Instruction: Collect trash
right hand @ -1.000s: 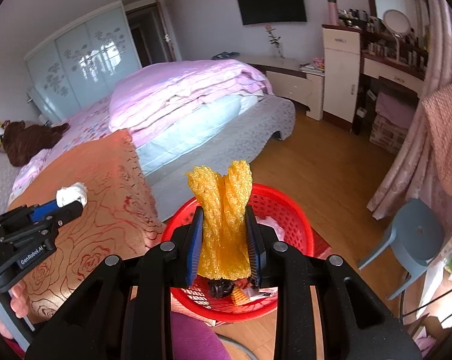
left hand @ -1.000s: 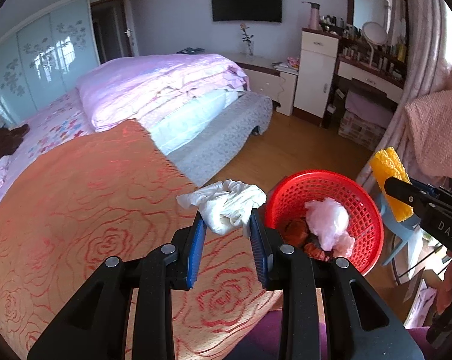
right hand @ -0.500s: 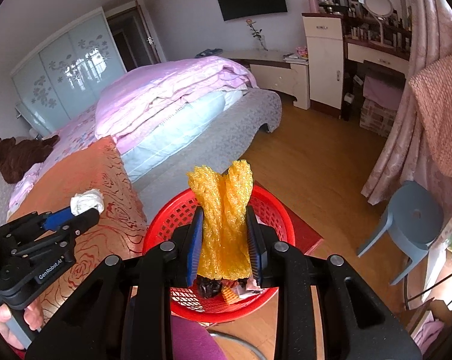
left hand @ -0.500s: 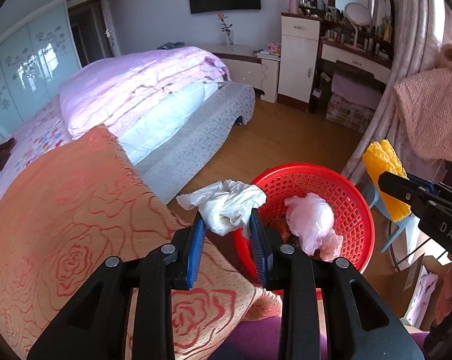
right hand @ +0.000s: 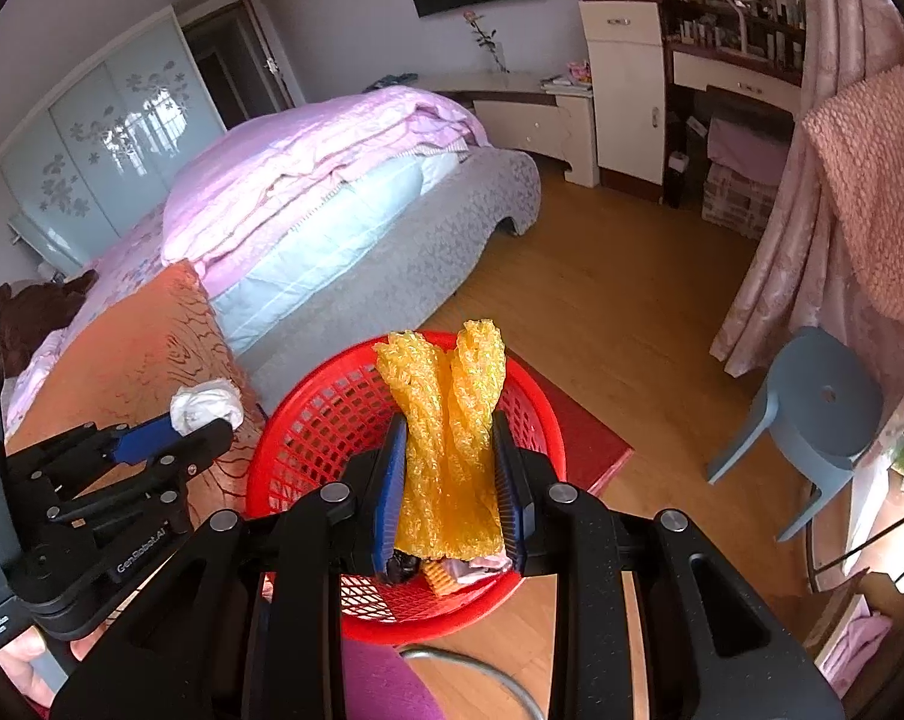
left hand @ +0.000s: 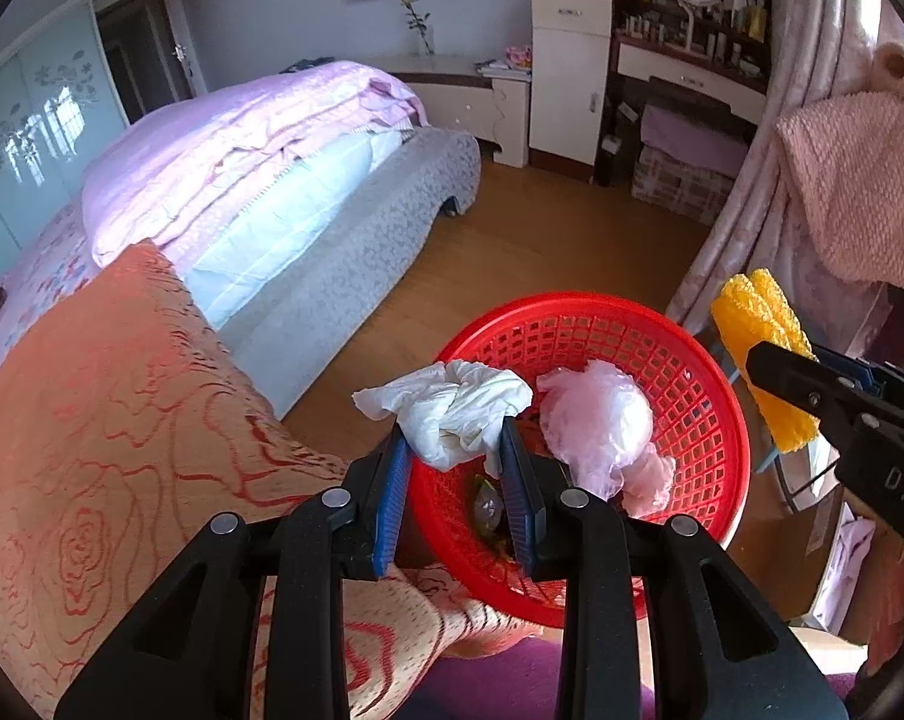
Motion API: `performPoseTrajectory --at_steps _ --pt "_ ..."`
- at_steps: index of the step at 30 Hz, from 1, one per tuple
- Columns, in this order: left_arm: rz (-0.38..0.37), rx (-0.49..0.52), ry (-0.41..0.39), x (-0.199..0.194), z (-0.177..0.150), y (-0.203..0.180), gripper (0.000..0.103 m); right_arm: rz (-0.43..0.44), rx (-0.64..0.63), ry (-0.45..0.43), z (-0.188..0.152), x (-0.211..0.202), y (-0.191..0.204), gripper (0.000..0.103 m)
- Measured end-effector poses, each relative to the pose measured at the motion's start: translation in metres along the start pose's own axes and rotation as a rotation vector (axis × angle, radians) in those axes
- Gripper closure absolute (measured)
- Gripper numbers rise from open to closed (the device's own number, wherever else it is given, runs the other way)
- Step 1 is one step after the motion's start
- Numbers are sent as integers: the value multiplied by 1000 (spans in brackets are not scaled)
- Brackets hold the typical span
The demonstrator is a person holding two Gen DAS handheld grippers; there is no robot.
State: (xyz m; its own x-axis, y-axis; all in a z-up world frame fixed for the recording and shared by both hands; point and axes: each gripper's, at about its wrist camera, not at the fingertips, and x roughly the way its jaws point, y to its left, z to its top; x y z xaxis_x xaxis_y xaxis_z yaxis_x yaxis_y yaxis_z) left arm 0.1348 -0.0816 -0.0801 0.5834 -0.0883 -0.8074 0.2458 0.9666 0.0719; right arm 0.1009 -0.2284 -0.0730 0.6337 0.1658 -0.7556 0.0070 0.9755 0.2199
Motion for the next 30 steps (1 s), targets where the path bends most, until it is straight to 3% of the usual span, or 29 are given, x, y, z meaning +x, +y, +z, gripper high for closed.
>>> performPoseTrajectory --at_steps 7,11,13,16,27,30 --pt "-12 23 20 9 0 -10 69 6 2 29 -1 12 -1 75" --pt "-20 13 23 11 1 -8 66 37 5 50 -3 19 1 67" --pt "-17 1 15 9 2 -6 49 58 10 61 -4 23 3 59" --pt "-10 -28 -5 3 3 3 37 82 32 72 -5 24 2 44" --pt "23 -100 -37 -15 -2 28 27 51 25 33 -6 14 7 34" --pt "41 -106 -60 -24 -6 33 26 22 -2 4 -7 8 12 27"
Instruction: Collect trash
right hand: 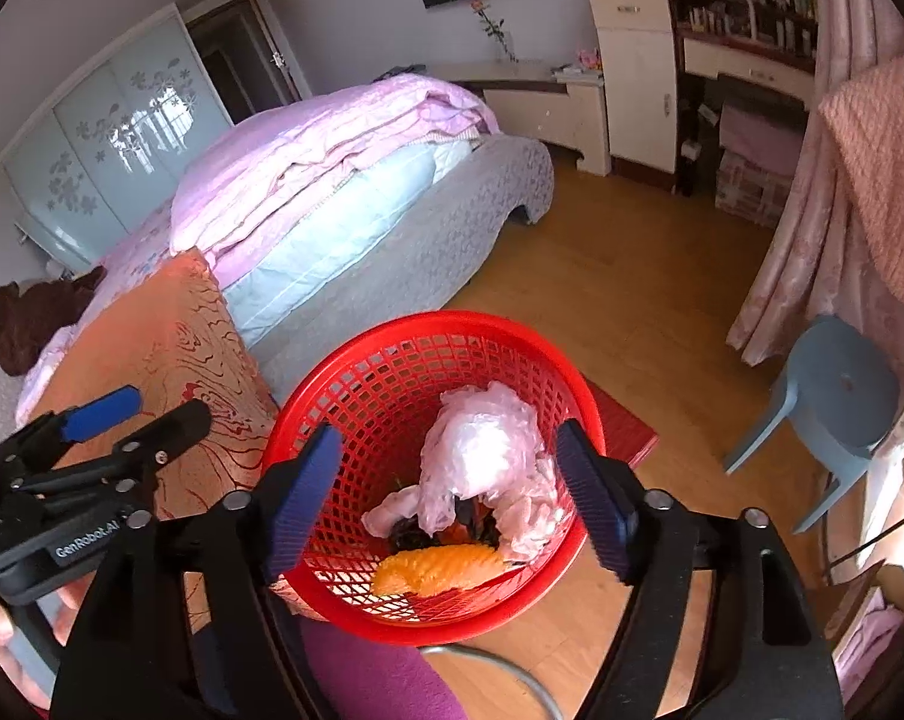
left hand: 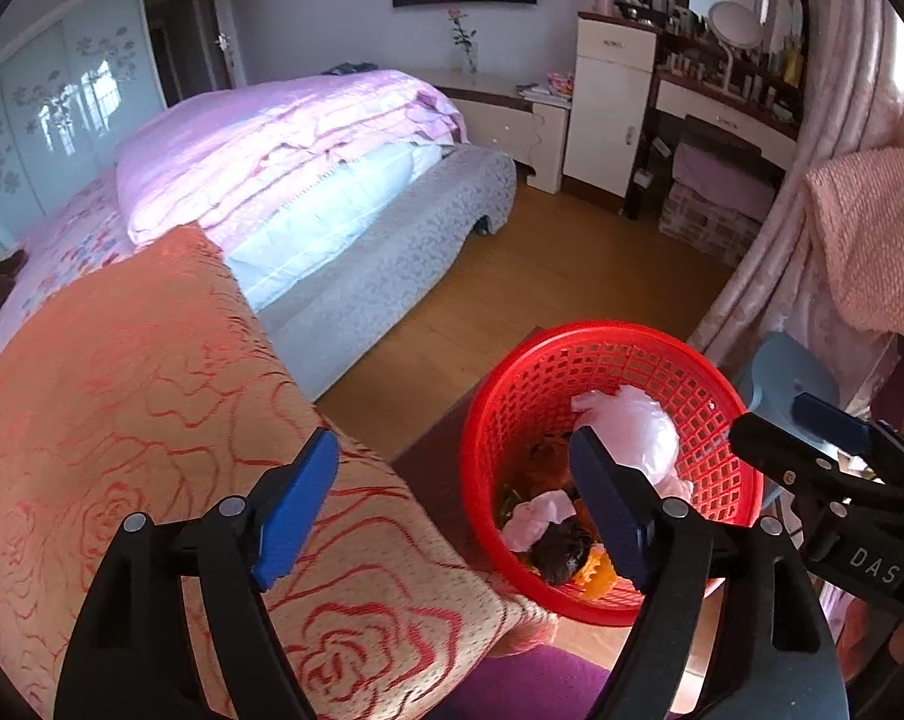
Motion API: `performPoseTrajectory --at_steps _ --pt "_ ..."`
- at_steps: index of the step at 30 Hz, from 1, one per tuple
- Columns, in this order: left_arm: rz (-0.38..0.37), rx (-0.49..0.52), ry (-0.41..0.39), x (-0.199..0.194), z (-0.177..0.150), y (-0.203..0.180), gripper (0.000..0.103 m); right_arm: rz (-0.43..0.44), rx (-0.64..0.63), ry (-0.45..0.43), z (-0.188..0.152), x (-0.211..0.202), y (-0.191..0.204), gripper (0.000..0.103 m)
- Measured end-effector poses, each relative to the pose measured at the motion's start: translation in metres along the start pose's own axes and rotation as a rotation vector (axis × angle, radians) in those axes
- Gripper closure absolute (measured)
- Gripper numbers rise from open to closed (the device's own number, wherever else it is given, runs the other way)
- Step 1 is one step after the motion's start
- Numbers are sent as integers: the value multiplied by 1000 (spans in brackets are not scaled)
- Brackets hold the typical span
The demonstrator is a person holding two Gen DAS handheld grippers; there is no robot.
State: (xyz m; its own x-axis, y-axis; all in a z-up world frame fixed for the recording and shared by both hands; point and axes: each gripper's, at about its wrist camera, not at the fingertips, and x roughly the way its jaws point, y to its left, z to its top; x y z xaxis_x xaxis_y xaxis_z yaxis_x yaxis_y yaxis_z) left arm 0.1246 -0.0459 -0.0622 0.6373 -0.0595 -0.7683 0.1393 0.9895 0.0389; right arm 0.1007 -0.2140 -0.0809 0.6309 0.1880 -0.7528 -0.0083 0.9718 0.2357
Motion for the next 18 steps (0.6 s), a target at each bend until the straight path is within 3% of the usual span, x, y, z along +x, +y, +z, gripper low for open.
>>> performPoseTrajectory --at_steps 8,18 --pt "48 -13 -71 -30 -10 13 19 -61 -55 -99 -1 -21 15 11" --pt "122 -24 -176 -75 -29 31 13 -99 -109 -183 -13 -52 43 7"
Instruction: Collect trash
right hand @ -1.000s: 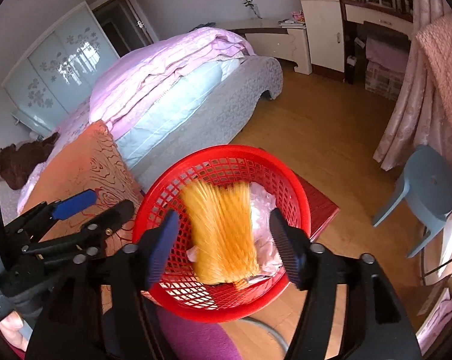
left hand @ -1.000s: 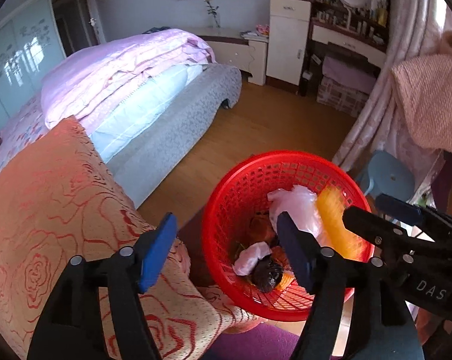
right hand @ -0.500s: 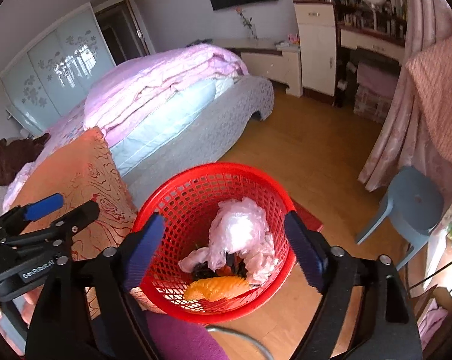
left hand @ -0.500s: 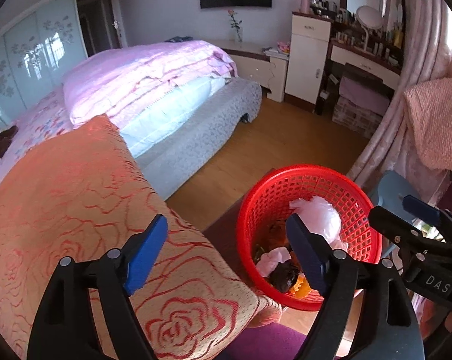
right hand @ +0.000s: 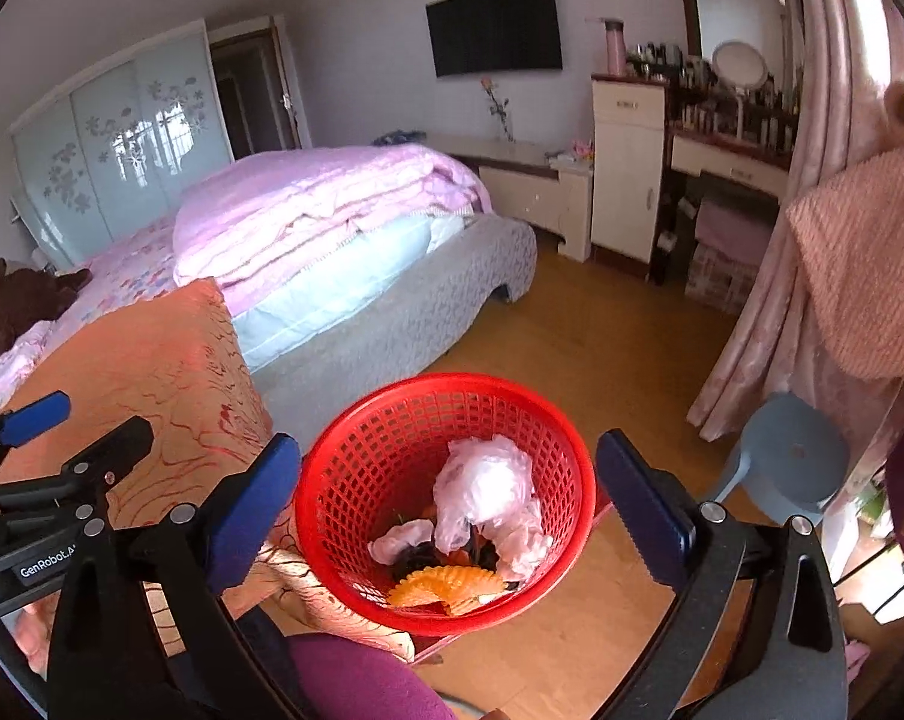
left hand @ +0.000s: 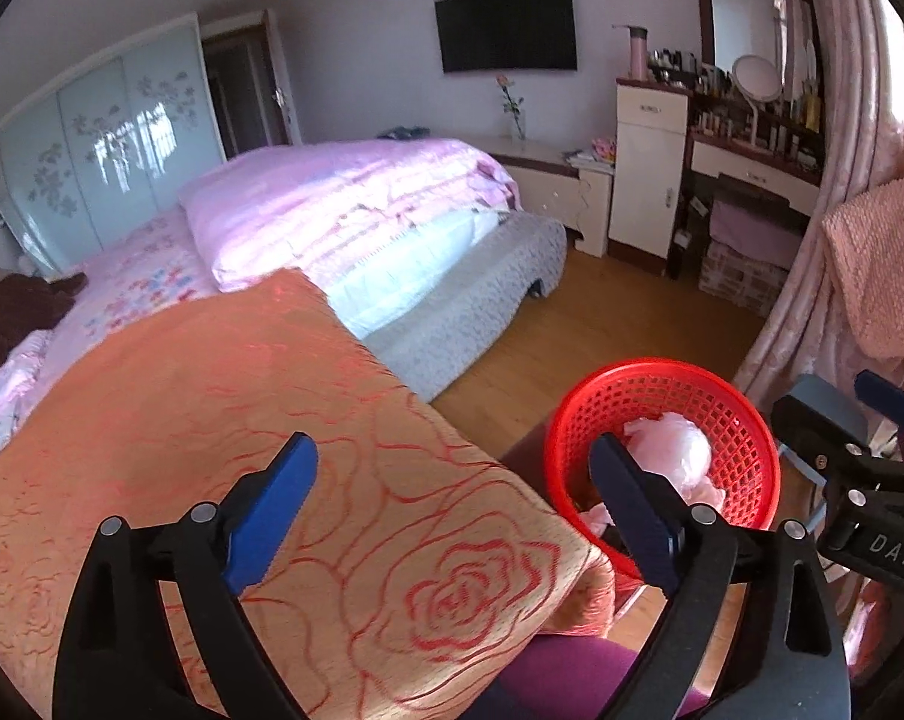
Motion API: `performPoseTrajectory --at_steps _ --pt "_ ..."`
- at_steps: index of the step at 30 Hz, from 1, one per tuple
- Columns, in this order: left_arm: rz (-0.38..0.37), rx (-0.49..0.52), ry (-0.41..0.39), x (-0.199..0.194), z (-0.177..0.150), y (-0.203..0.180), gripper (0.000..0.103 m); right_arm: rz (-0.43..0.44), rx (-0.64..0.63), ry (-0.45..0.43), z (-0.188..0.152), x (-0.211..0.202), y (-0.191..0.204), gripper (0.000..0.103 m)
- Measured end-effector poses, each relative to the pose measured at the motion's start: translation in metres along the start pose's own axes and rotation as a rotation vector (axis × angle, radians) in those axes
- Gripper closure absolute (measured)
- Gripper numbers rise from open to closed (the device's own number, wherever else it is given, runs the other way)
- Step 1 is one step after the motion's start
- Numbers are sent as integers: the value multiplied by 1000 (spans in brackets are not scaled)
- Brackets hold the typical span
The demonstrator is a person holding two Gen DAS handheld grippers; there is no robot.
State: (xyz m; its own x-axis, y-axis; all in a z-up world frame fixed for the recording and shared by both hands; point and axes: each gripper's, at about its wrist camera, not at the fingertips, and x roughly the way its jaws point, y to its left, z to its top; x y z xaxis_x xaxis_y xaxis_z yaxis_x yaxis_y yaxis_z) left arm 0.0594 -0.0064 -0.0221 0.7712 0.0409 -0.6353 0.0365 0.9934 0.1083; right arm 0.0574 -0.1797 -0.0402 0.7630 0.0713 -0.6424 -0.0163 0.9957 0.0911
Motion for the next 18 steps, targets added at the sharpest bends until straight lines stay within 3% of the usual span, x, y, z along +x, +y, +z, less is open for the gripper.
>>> performPoseTrajectory --at_steps 9,18 --pt "29 17 -89 -33 -16 4 10 -42 1 -74 -10 -38 11 7" --pt "13 1 -74 -35 -25 4 9 -47 21 -110 -19 -51 14 7"
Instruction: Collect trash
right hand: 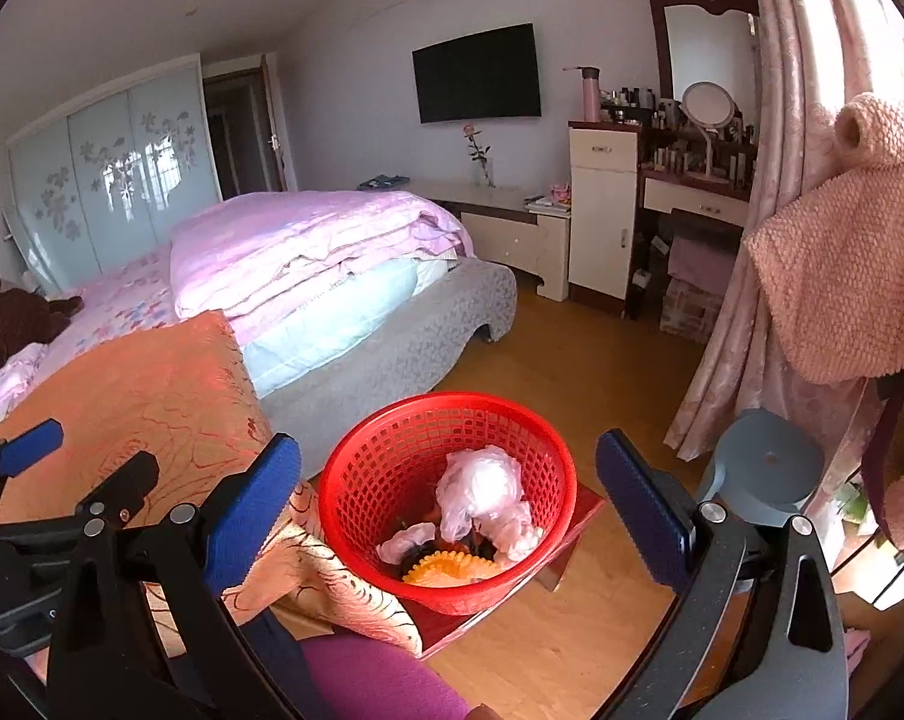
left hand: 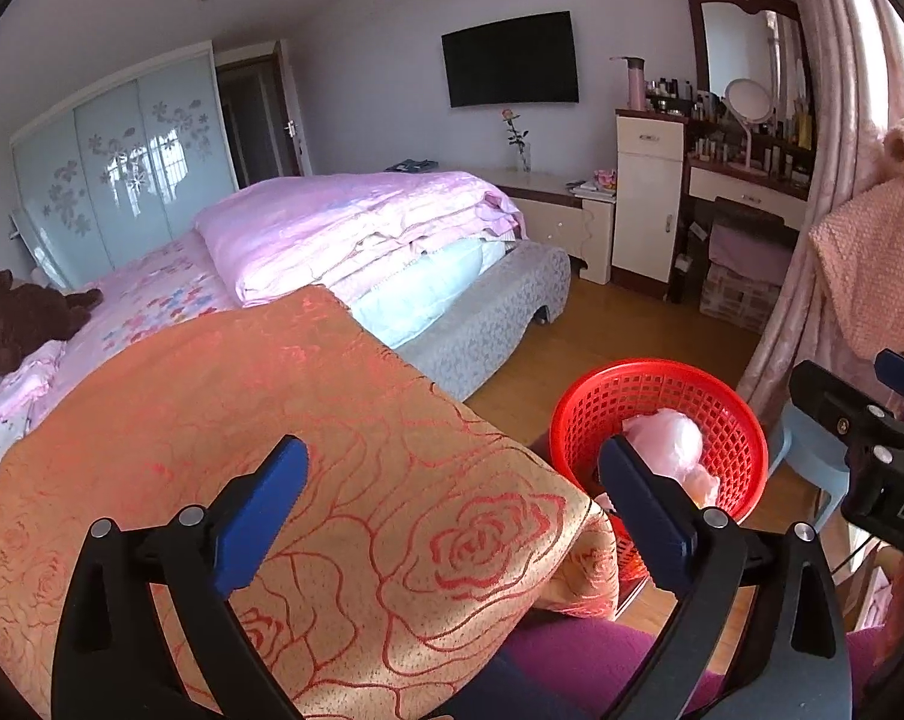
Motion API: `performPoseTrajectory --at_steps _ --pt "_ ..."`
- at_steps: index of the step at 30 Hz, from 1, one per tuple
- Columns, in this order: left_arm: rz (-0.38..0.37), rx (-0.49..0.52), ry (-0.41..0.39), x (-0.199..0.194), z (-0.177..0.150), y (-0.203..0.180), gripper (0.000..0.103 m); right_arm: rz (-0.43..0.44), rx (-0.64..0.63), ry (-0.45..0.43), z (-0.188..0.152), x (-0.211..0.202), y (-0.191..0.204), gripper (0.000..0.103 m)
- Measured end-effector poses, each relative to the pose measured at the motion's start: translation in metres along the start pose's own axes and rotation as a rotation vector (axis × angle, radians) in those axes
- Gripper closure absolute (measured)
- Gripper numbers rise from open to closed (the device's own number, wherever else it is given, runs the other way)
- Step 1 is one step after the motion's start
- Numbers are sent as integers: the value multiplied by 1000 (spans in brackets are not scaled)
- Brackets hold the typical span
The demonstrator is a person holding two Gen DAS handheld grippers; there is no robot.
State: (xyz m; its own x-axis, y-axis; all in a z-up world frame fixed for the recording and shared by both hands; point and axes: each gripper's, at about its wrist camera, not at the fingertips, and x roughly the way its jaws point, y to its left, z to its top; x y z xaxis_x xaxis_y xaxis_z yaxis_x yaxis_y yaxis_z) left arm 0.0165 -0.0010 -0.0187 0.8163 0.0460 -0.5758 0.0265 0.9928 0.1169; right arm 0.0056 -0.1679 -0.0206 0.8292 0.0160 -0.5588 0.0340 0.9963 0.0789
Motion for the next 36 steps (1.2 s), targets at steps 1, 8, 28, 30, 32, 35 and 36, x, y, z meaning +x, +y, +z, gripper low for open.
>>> performPoseTrajectory --at_steps 1,8,28,30,32,35,36 --pt "4 0 0 0 -1 0 9 -1 2 -1 0 -1 0 7" --pt "1 -12 3 0 -5 2 9 -6 28 2 0 1 -5 7" --pt "7 -19 12 1 -11 6 9 -1 33 23 -5 6 -7 7" --pt "6 -17 12 2 -11 7 9 -1 34 25 -6 6 -6 7" --pt "5 -17 12 2 -11 7 9 0 34 28 -6 7 -7 7" --pt "6 -18 13 2 -11 6 9 2 33 31 -5 8 -8 7" --pt "6 -19 13 1 -11 7 9 2 33 32 -5 8 -8 7"
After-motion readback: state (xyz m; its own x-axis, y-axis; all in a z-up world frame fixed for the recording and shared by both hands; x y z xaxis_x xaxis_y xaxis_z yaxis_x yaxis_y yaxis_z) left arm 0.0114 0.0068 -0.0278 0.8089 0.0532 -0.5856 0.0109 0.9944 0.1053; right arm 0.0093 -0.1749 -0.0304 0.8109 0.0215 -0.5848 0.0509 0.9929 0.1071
